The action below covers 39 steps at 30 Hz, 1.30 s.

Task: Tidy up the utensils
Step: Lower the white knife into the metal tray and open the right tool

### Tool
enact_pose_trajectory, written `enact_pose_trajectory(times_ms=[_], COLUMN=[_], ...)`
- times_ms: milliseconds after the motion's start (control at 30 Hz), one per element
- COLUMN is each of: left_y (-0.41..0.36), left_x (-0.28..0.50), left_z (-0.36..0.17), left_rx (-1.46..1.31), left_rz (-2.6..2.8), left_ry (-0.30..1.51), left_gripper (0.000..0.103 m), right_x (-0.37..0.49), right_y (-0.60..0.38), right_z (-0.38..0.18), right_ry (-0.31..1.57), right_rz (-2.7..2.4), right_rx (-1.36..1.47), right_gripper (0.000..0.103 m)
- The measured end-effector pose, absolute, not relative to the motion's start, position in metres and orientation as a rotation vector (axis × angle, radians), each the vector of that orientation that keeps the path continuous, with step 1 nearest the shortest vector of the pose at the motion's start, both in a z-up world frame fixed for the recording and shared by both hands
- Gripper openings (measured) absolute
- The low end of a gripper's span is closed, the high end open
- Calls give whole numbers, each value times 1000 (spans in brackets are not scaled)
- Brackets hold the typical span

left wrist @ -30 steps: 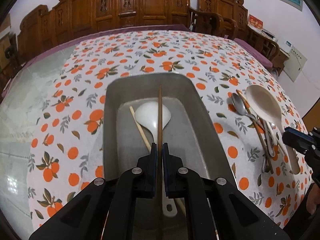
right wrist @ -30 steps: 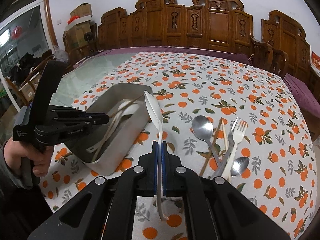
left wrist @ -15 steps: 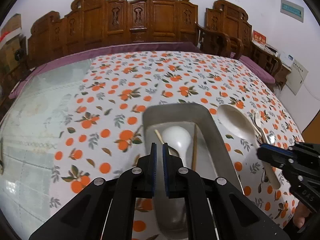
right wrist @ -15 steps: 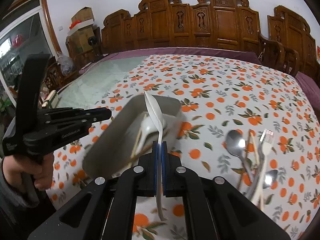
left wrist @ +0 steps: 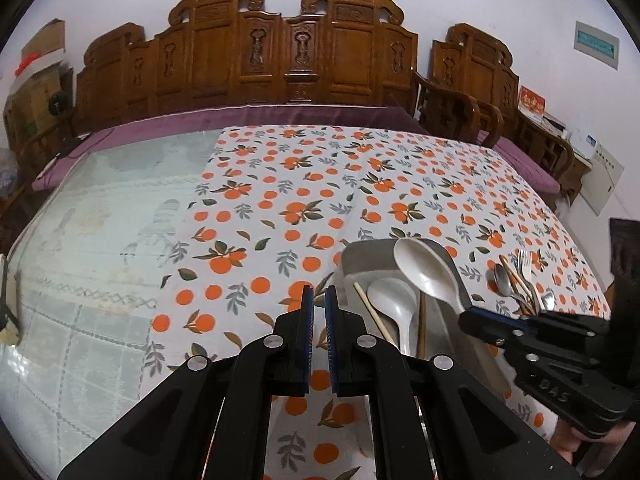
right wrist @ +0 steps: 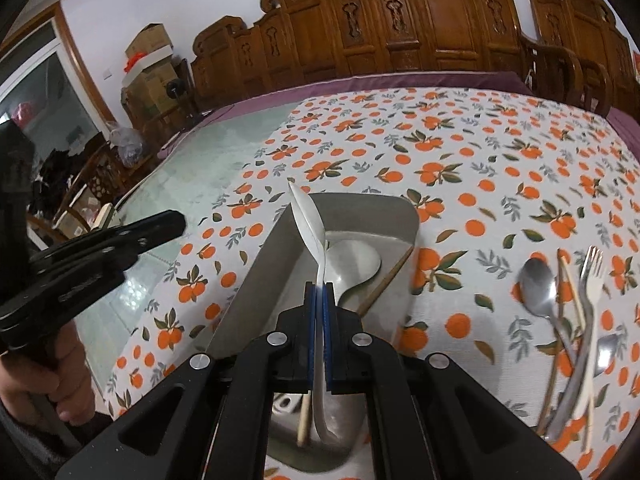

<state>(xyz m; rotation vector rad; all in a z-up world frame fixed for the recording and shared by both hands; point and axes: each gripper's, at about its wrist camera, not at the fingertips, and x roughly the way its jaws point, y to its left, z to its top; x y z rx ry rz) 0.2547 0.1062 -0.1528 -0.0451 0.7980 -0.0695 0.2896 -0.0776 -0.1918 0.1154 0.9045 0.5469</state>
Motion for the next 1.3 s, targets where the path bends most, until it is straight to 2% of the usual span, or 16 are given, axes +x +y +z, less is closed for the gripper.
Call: enact_pose_trajectory(times_ms=[300,367,467,767,833,900,967,1300], left_y=[114,114,114,96,86,79,70,37], left_x=[254,254,254,252,250,249,247,241], left_z=[-151,-151,-151,-152,-152,-151,-150,-151], left_rx=[-59,-59,-58,-34,-18,-3,8,54], left_rz=[-54,-54,-54,-85,-99,-109,-125,-185], left_ry=[795,796,796,797,793,790,783,774], left_gripper=[5,5,5,5,9,18,19,53], right_x=[298,295,291,270,266,263,260,258], right_y=[-66,-62,-58,-84,-97,-114,-131,-212], right_z=[-209,-210,-209,-187,-181,-175,-170,-167], right_ry=[953,951,949,836,813,790,771,748], right_rz=[526,529,554,556,537,512,485,342], right_rx=[170,154,146,15,-18,-49,-75,-122], right_gripper=[4,8,8,8,8,8,8,9])
